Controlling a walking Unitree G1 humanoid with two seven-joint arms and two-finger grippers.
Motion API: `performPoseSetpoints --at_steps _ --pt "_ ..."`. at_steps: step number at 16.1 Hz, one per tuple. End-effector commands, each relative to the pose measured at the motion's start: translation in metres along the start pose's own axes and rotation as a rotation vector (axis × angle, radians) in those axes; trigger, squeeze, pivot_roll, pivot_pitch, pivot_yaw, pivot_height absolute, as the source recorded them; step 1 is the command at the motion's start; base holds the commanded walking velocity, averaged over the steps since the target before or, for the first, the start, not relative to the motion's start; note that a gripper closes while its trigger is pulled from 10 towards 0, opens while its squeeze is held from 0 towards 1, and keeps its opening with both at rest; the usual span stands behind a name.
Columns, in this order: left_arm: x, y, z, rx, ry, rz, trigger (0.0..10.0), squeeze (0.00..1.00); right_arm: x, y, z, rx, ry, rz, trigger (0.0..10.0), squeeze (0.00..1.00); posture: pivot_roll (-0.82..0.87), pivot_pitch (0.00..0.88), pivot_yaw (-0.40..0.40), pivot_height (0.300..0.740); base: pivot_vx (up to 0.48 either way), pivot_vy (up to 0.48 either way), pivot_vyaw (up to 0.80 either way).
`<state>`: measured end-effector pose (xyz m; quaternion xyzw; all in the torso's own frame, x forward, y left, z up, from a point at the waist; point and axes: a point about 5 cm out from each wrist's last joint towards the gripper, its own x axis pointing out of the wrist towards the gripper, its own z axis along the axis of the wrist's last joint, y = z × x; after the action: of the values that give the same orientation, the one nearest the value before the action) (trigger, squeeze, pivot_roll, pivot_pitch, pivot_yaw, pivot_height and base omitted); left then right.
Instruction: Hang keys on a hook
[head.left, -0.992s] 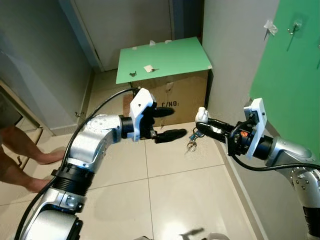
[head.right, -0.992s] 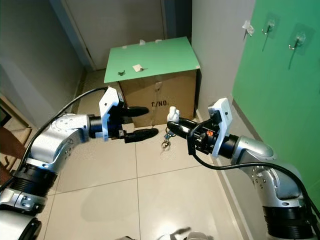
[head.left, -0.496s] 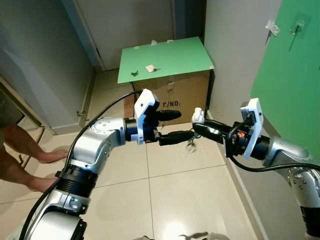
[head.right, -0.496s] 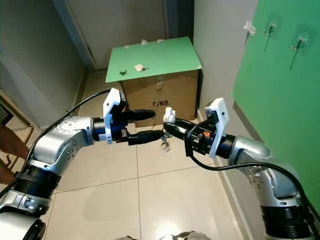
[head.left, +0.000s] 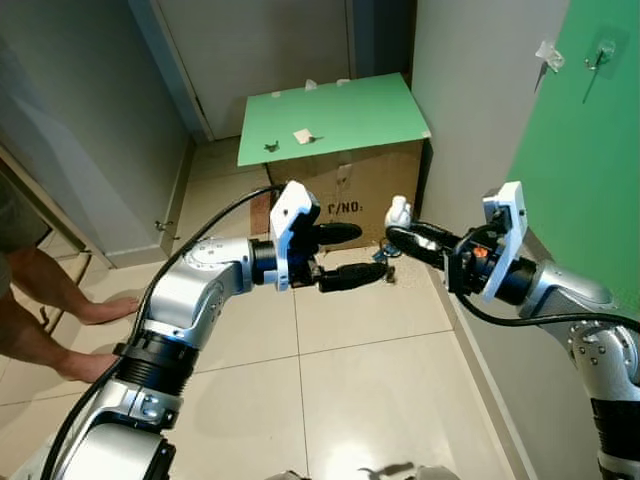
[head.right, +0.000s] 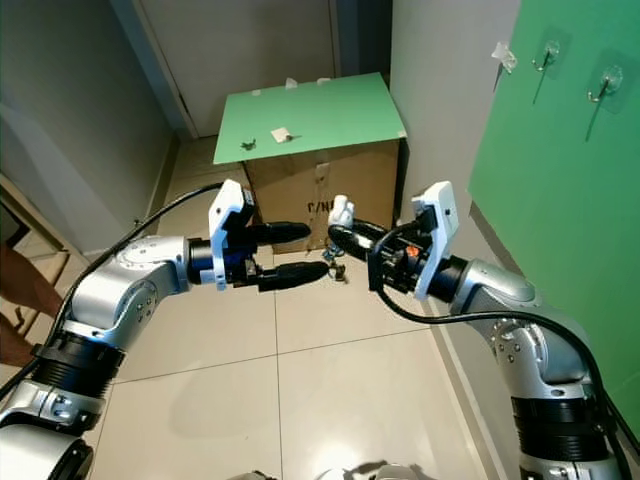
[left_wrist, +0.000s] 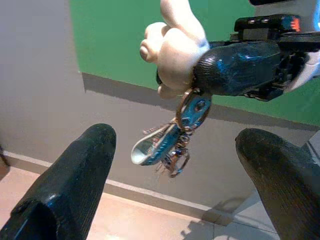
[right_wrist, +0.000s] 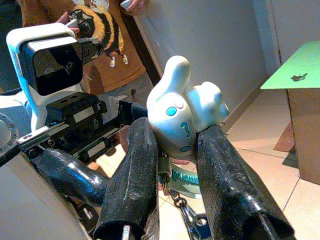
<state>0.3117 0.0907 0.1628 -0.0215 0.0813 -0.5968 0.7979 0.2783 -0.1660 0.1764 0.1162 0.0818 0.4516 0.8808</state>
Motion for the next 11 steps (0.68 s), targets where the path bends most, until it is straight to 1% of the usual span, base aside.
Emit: performPoseSetpoints --at_steps 1,2,3,4,5,6,7,8,9,10,11 --pt "-0.004 0.003 -0.002 0.009 0.018 0.031 10.0 0.0 0.004 0.001 0.002 -0.015 -0.008 0.0 0.0 0.0 -0.31 0.0 0.156 0.74 0.0 0.0 0.0" --pt "-0.005 0.002 0.0 0.03 0.008 0.065 10.0 0.0 0.004 -0.009 -0.001 -0.059 -0.006 -0.115 0.0 0.0 -0.31 0.0 0.16 0.74 0.0 0.0 0.0" --pt "-0.006 0.0 0.003 0.05 -0.056 0.175 10.0 0.0 0.002 -0.036 -0.004 -0.178 -0.017 -0.428 0.0 0.0 -0.31 0.0 0.163 0.74 0.0 0.0 0.0" --pt "-0.007 0.0 0.003 0.049 -0.078 0.231 10.0 0.0 -0.001 -0.044 -0.006 -0.207 -0.031 -0.54 0.0 0.0 -0.31 0.0 0.164 0.74 0.0 0.0 0.0" --pt "-0.008 0.001 0.001 0.03 -0.132 0.366 10.0 0.0 -0.01 -0.056 -0.01 -0.209 -0.065 -0.722 0.0 0.0 -0.3 0.0 0.162 0.74 0.0 0.0 0.0" --pt "-0.01 0.001 -0.005 -0.01 -0.173 0.476 10.0 0.0 -0.016 -0.058 -0.019 -0.195 -0.08 -0.81 0.0 0.0 -0.3 0.0 0.164 0.74 0.0 0.0 0.0" --pt "-0.01 -0.003 -0.013 -0.027 -0.182 0.528 10.0 0.0 -0.015 -0.054 -0.027 -0.196 -0.081 -0.82 0.0 0.0 -0.29 0.0 0.161 0.74 0.0 0.0 0.0" --pt "-0.008 -0.008 -0.022 -0.02 -0.164 0.576 10.0 0.0 -0.013 -0.049 -0.036 -0.183 -0.086 -0.823 0.0 0.0 -0.28 0.0 0.159 0.74 0.0 0.0 0.0" --pt "-0.009 -0.011 -0.029 0.002 -0.156 0.648 10.0 0.0 -0.011 -0.048 -0.043 -0.202 -0.092 -0.842 0.0 0.0 -0.28 0.0 0.159 0.74 0.0 0.0 0.0" --pt "-0.013 -0.011 -0.032 0.016 -0.157 0.72 10.0 0.0 -0.012 -0.048 -0.044 -0.231 -0.104 -0.864 0.0 0.0 -0.27 0.0 0.158 0.74 0.0 0.0 0.0" --pt "-0.024 -0.007 -0.036 0.09 -0.142 0.862 10.0 0.0 -0.014 -0.05 -0.045 -0.261 -0.13 -0.907 0.0 0.0 -0.27 0.0 0.162 0.74 0.0 0.0 0.0"
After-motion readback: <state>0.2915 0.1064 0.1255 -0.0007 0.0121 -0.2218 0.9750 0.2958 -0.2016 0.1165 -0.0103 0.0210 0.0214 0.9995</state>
